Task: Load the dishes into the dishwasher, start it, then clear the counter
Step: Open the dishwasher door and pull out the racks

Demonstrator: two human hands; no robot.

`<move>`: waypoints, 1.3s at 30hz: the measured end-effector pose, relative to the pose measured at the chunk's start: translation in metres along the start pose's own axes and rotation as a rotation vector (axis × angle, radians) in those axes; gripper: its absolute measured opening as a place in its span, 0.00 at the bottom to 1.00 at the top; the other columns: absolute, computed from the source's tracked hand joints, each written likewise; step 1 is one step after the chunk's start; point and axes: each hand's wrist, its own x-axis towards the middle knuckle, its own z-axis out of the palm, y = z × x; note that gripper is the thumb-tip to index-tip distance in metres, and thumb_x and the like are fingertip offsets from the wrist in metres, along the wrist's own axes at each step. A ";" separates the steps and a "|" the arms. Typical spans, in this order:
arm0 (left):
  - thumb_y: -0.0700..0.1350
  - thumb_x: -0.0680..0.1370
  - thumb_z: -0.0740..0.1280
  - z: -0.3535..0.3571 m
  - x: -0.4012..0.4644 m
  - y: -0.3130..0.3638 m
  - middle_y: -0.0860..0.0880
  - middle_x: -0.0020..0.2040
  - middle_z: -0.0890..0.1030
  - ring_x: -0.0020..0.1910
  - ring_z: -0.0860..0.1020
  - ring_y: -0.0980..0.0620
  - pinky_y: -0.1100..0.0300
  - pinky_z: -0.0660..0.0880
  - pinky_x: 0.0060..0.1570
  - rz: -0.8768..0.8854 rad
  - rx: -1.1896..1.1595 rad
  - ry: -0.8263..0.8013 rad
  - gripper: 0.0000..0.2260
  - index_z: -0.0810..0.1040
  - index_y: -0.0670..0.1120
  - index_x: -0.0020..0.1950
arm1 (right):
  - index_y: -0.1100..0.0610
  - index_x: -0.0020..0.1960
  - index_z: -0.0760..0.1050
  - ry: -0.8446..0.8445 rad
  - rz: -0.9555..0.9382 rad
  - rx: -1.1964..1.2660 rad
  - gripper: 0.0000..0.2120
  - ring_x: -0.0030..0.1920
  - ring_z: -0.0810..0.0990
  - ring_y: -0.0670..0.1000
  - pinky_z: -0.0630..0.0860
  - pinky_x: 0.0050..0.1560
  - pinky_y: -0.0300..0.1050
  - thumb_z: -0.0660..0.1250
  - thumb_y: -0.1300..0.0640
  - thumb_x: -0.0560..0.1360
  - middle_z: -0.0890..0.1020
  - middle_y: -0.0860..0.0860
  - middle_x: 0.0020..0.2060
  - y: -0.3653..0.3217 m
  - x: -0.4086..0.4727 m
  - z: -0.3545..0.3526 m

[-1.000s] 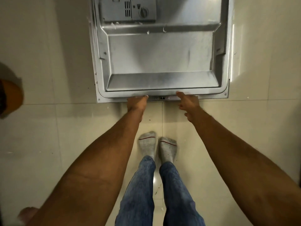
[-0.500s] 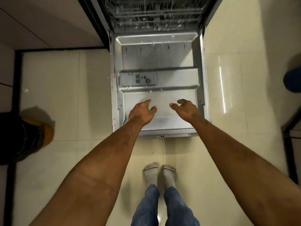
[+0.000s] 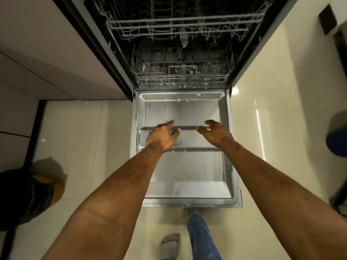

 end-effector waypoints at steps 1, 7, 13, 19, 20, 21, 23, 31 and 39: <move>0.60 0.82 0.55 -0.003 0.009 0.004 0.45 0.71 0.72 0.69 0.70 0.44 0.47 0.70 0.65 0.010 0.000 0.004 0.25 0.61 0.53 0.77 | 0.53 0.74 0.65 0.003 0.000 0.004 0.30 0.68 0.72 0.59 0.69 0.67 0.56 0.59 0.36 0.78 0.73 0.56 0.69 0.001 0.011 -0.004; 0.58 0.83 0.54 -0.008 0.080 0.019 0.44 0.75 0.66 0.73 0.65 0.45 0.51 0.66 0.67 0.100 0.060 0.084 0.26 0.58 0.50 0.78 | 0.52 0.73 0.66 0.044 -0.048 0.011 0.30 0.64 0.76 0.57 0.71 0.65 0.52 0.60 0.36 0.78 0.75 0.55 0.67 0.005 0.083 -0.018; 0.58 0.82 0.54 -0.003 0.166 0.007 0.45 0.77 0.63 0.75 0.62 0.46 0.51 0.64 0.70 0.193 0.150 0.173 0.28 0.56 0.47 0.79 | 0.53 0.74 0.65 0.152 -0.194 -0.193 0.29 0.70 0.69 0.57 0.69 0.65 0.53 0.59 0.39 0.79 0.70 0.54 0.72 -0.006 0.160 -0.029; 0.59 0.80 0.59 -0.004 0.236 -0.010 0.45 0.79 0.52 0.78 0.54 0.45 0.50 0.54 0.74 0.304 0.293 0.295 0.35 0.49 0.45 0.80 | 0.52 0.77 0.59 0.301 -0.383 -0.326 0.31 0.74 0.62 0.56 0.64 0.69 0.53 0.60 0.41 0.79 0.64 0.53 0.75 -0.026 0.223 -0.034; 0.59 0.80 0.59 -0.005 0.246 -0.011 0.45 0.80 0.50 0.78 0.52 0.45 0.49 0.52 0.75 0.314 0.329 0.305 0.36 0.47 0.45 0.80 | 0.52 0.78 0.56 0.301 -0.408 -0.366 0.33 0.76 0.58 0.56 0.61 0.72 0.54 0.62 0.41 0.78 0.60 0.53 0.77 -0.030 0.233 -0.035; 0.59 0.80 0.60 -0.008 0.254 -0.010 0.45 0.80 0.49 0.78 0.51 0.45 0.49 0.50 0.75 0.327 0.361 0.326 0.37 0.45 0.45 0.80 | 0.51 0.79 0.53 0.295 -0.429 -0.406 0.35 0.77 0.54 0.56 0.57 0.73 0.56 0.63 0.41 0.77 0.56 0.52 0.78 -0.033 0.240 -0.036; 0.58 0.80 0.60 -0.013 0.270 -0.006 0.44 0.80 0.49 0.78 0.51 0.44 0.47 0.51 0.76 0.365 0.406 0.358 0.36 0.46 0.44 0.80 | 0.51 0.79 0.50 0.288 -0.472 -0.472 0.39 0.78 0.49 0.55 0.53 0.76 0.58 0.65 0.41 0.76 0.51 0.52 0.79 -0.039 0.256 -0.037; 0.49 0.85 0.51 -0.027 0.313 0.005 0.43 0.79 0.55 0.77 0.55 0.46 0.55 0.53 0.74 0.399 0.292 0.318 0.25 0.52 0.41 0.79 | 0.55 0.79 0.51 0.287 -0.520 -0.490 0.32 0.77 0.55 0.55 0.54 0.75 0.53 0.60 0.47 0.80 0.58 0.53 0.77 -0.069 0.289 -0.032; 0.44 0.83 0.57 -0.020 0.339 0.010 0.44 0.61 0.76 0.60 0.74 0.46 0.60 0.67 0.52 0.413 0.135 0.456 0.12 0.75 0.42 0.63 | 0.54 0.71 0.67 0.381 -0.520 -0.419 0.19 0.67 0.71 0.58 0.68 0.64 0.49 0.50 0.49 0.84 0.73 0.55 0.68 -0.084 0.317 -0.024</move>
